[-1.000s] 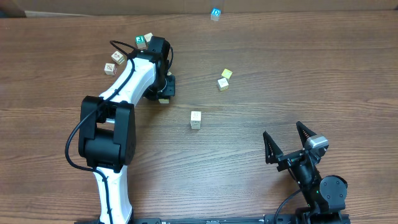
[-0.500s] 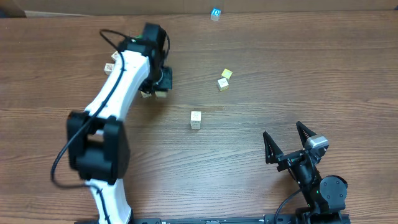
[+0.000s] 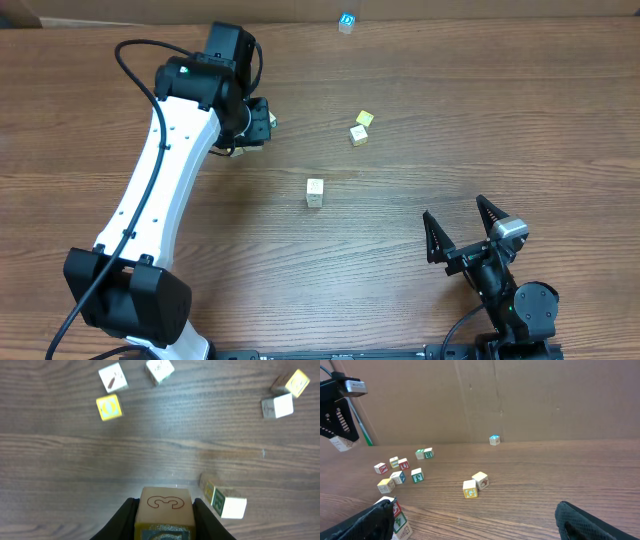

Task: Form a tower
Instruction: 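Carry the yellow 'C' block over to the tower with the left gripper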

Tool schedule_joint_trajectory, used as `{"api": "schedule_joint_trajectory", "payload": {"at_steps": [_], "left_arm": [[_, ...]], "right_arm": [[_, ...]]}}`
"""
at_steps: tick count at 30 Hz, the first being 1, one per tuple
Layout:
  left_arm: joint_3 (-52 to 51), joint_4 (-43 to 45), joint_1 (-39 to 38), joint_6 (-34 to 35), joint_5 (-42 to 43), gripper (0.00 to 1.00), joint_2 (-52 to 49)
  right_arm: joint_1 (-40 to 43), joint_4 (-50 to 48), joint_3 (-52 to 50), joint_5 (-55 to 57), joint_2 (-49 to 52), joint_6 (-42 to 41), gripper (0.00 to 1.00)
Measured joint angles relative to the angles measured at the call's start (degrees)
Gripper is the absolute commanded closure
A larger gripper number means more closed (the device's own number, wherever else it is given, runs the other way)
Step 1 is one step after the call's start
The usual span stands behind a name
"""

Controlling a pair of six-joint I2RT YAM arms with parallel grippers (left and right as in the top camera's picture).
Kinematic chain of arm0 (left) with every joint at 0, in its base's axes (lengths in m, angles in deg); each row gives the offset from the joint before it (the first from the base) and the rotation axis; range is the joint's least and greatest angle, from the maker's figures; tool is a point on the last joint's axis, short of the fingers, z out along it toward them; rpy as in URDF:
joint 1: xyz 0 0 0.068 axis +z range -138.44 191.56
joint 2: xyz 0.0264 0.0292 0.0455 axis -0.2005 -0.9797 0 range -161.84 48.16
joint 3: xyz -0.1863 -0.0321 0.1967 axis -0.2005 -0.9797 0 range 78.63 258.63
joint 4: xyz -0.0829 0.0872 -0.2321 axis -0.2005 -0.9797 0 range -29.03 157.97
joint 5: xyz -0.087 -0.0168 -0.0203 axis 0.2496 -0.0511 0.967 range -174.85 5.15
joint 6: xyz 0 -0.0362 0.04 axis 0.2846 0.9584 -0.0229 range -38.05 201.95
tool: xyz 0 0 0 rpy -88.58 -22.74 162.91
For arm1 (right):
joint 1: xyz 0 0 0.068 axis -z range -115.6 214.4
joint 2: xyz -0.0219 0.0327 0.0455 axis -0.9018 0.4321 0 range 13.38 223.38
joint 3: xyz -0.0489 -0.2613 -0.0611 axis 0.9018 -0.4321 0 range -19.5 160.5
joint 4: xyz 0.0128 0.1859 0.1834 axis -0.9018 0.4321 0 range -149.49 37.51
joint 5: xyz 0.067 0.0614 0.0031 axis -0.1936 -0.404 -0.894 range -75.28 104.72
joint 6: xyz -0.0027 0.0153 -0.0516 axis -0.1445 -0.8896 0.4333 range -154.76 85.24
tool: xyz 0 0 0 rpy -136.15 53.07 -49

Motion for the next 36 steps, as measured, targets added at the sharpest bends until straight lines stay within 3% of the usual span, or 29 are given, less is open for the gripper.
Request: {"api": "schedule_joint_trajectory", "payload": {"at_steps": [27, 36], "left_arm": [[0.0, -5.4, -13.6, 5.6, 1.2, 0.80, 0.0], [0.0, -5.0, -19.6, 11.4, -4.3, 0.78, 0.0]], "right_arm": [[0.0, 0.0, 0.0, 0.0, 0.0, 0.0, 0.00], [0.0, 0.0, 0.0, 0.0, 0.0, 0.0, 0.00]]}}
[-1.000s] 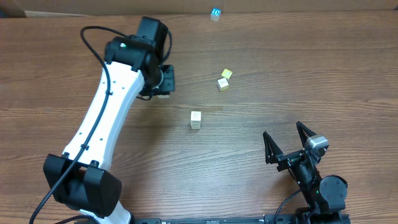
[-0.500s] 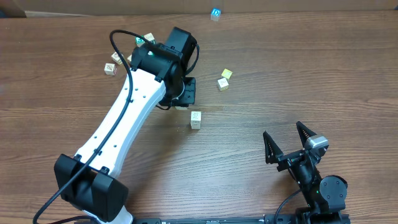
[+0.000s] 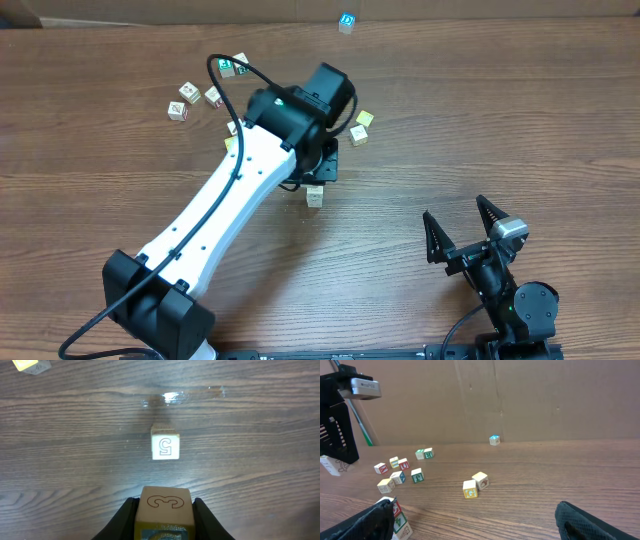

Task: Form a tower
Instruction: 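Carry the yellow 'C' block over to the tower with the left gripper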

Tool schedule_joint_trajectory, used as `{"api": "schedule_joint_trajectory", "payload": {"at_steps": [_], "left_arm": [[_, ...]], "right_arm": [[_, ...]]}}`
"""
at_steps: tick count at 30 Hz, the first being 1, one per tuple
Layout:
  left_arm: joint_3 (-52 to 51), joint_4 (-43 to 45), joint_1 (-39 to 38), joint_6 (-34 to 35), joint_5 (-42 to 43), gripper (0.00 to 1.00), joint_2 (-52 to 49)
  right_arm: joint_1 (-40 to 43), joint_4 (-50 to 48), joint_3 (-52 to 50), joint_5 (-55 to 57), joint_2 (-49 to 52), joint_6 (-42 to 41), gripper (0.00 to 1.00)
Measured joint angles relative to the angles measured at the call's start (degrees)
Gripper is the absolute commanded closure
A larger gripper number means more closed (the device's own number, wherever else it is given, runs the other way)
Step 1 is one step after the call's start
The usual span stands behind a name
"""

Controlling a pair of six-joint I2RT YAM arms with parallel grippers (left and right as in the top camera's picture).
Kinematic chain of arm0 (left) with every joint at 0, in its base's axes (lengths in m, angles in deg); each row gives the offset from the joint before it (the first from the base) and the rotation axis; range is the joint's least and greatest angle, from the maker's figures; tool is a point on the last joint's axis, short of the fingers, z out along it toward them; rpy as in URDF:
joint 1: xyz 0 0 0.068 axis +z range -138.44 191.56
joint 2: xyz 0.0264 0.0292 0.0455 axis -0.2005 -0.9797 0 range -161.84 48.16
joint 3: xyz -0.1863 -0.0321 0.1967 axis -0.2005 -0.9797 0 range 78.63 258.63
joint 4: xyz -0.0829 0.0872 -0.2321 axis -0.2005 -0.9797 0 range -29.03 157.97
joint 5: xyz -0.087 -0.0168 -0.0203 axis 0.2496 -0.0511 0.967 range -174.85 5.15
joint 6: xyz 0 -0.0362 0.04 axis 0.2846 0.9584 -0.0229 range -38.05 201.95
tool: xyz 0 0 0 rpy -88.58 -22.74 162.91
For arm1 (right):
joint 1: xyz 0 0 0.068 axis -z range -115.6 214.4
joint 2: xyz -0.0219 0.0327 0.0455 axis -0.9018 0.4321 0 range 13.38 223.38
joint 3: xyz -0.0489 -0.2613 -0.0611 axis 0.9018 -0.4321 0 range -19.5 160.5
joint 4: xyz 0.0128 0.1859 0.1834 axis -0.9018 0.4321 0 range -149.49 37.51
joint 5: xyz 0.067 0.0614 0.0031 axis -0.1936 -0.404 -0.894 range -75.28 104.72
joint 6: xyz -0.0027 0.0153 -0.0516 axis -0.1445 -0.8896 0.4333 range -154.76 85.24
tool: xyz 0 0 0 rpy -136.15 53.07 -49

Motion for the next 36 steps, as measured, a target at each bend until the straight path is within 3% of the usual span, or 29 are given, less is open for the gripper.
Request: {"api": "schedule_joint_trajectory", "payload": {"at_steps": [24, 36], "left_arm": [[-12.5, 12.6, -1.8, 6.3, -6.9, 0.80, 0.0], [-13.3, 15.6, -1.8, 7.1, -7.4, 0.78, 0.0]], "right_arm": [[0.0, 0.0, 0.0, 0.0, 0.0, 0.0, 0.00], [0.0, 0.0, 0.0, 0.0, 0.0, 0.0, 0.00]]}}
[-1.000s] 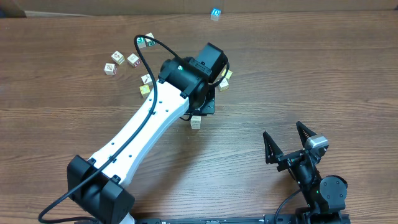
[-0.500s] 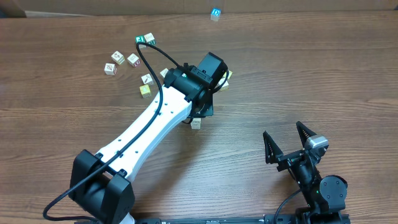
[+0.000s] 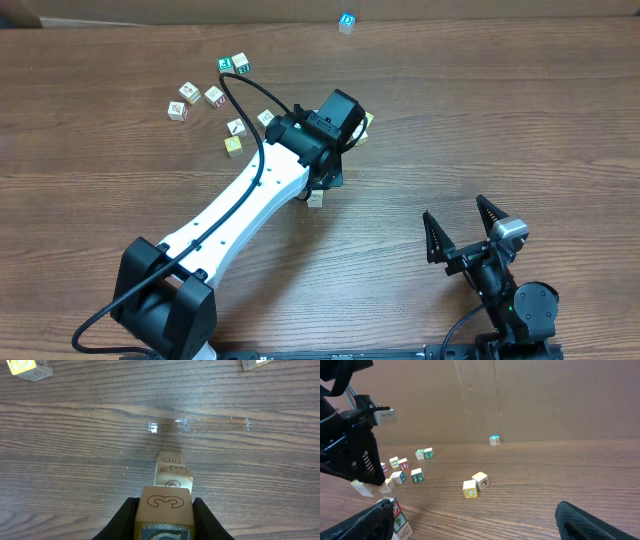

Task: Form a tower
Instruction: 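Carry the yellow 'C' block over to the tower with the left gripper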

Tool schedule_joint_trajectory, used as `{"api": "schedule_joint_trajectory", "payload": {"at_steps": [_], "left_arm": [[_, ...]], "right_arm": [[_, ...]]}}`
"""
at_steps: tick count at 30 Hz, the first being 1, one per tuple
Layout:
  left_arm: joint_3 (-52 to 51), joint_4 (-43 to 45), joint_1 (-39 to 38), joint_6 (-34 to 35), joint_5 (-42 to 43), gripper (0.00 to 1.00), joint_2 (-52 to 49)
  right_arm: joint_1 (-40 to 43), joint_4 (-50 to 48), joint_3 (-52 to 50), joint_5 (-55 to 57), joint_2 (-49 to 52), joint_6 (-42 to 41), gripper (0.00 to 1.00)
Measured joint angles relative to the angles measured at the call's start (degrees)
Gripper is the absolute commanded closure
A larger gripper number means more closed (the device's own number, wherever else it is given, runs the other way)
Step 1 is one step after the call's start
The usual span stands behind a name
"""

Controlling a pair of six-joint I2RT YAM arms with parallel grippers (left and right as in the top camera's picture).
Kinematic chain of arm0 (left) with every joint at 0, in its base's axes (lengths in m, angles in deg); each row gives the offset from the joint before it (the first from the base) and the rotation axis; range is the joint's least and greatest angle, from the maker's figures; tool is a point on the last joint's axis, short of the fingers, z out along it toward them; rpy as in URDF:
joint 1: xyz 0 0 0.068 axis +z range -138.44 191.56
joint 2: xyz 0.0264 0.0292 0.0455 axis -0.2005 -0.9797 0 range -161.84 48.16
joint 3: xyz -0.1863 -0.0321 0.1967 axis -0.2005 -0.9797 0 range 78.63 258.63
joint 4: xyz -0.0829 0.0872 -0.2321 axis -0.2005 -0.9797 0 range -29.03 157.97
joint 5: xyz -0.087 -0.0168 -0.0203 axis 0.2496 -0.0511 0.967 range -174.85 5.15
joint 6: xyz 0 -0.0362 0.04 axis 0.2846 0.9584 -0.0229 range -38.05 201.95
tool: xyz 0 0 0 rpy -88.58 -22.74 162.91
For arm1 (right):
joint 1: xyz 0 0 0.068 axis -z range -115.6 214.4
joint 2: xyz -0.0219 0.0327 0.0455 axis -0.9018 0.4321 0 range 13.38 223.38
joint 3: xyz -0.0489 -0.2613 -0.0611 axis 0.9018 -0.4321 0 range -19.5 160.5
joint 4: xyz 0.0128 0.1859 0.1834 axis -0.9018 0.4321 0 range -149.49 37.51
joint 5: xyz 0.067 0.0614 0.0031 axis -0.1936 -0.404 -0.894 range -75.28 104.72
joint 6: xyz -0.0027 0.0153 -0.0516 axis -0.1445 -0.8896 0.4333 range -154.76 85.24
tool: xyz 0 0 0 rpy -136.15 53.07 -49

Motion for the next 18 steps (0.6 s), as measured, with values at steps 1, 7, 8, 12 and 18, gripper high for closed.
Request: {"api": "schedule_joint_trajectory", "payload": {"at_steps": [1, 7, 8, 12, 18], "left_arm": [[-0.3, 0.3, 0.0, 0.0, 0.0, 0.77, 0.0], [-1.5, 1.5, -0.4, 0.0, -0.2, 0.75, 0.0], [-1.5, 1.5, -0.4, 0.0, -0.2, 0.75, 0.0], [-1.5, 2.0, -0.4, 0.0, -0.2, 0.75, -0.6], [-1.5, 2.5, -0.4, 0.0, -0.1, 0.74, -1.1]], "right_arm": [[0.0, 0.0, 0.0, 0.0, 0.0, 0.0, 0.00], [0.0, 0.0, 0.0, 0.0, 0.0, 0.0, 0.00], [0.0, 0.0, 0.0, 0.0, 0.0, 0.0, 0.00], [0.0, 0.0, 0.0, 0.0, 0.0, 0.0, 0.00], [0.0, 0.0, 0.0, 0.0, 0.0, 0.0, 0.00]]}}
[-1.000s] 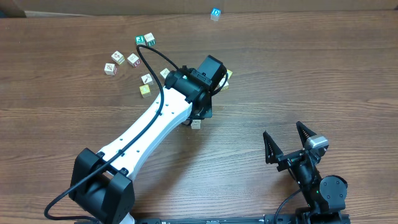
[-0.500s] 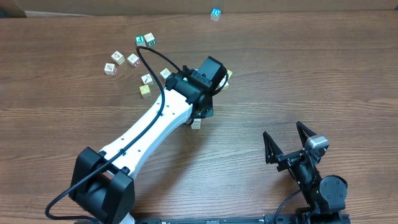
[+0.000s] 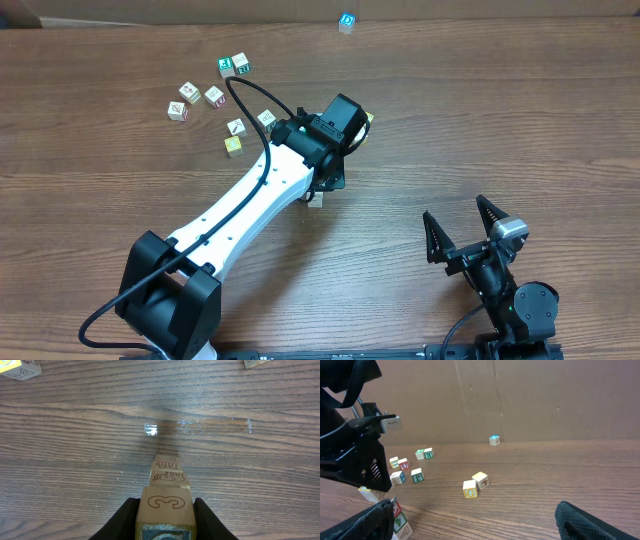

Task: Form a tower
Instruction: 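Carry the yellow 'C' block over to the tower with the left gripper, then align and lower the 'C' block onto the elephant-picture block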

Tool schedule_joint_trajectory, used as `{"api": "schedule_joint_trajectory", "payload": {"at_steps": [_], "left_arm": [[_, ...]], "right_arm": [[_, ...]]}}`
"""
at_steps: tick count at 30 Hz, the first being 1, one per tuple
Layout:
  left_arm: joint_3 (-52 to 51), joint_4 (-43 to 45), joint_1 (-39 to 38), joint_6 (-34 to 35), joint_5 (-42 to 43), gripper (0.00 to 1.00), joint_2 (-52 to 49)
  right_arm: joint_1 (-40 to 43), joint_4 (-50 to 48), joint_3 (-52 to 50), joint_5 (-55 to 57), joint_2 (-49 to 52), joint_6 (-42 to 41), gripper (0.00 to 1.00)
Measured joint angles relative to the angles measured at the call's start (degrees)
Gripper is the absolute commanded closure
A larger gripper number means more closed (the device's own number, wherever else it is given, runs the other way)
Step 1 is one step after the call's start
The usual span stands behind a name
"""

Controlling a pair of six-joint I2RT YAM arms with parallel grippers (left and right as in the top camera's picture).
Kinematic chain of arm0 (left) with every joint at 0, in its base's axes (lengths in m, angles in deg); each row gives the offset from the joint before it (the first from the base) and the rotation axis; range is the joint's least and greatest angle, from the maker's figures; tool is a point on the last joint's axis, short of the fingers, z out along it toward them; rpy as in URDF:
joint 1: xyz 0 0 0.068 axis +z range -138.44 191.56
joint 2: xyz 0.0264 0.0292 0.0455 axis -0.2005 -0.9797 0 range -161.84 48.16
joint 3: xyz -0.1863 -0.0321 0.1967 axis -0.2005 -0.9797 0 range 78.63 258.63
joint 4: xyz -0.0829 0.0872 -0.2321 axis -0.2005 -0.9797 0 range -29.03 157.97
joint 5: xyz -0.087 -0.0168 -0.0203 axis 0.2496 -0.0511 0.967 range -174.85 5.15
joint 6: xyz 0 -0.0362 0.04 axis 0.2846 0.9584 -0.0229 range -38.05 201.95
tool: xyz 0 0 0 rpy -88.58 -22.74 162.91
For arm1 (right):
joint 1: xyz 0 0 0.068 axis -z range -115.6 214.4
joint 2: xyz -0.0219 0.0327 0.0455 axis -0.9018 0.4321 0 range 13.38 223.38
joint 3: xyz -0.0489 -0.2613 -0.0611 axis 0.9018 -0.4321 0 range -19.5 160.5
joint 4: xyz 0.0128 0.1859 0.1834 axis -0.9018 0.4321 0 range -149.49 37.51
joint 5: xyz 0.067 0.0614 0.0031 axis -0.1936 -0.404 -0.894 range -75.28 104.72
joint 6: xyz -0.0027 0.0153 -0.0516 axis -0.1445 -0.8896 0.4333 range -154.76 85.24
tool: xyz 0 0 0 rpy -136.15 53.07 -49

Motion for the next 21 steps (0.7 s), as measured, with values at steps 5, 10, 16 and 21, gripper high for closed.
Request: {"api": "schedule_joint_trajectory", "payload": {"at_steps": [5, 10, 16, 21], "left_arm": [[0.0, 0.0, 0.0, 0.0, 0.2, 0.73, 0.0], [0.0, 0.0, 0.0, 0.0, 0.2, 0.73, 0.0], [0.0, 0.0, -0.4, 0.0, 0.2, 0.72, 0.0], [0.0, 0.0, -0.4, 0.0, 0.2, 0.73, 0.0]], "right_arm": [[0.0, 0.0, 0.0, 0.0, 0.0, 0.0, 0.00], [0.0, 0.0, 0.0, 0.0, 0.0, 0.0, 0.00], [0.0, 0.0, 0.0, 0.0, 0.0, 0.0, 0.00], [0.0, 0.0, 0.0, 0.0, 0.0, 0.0, 0.00]]}}
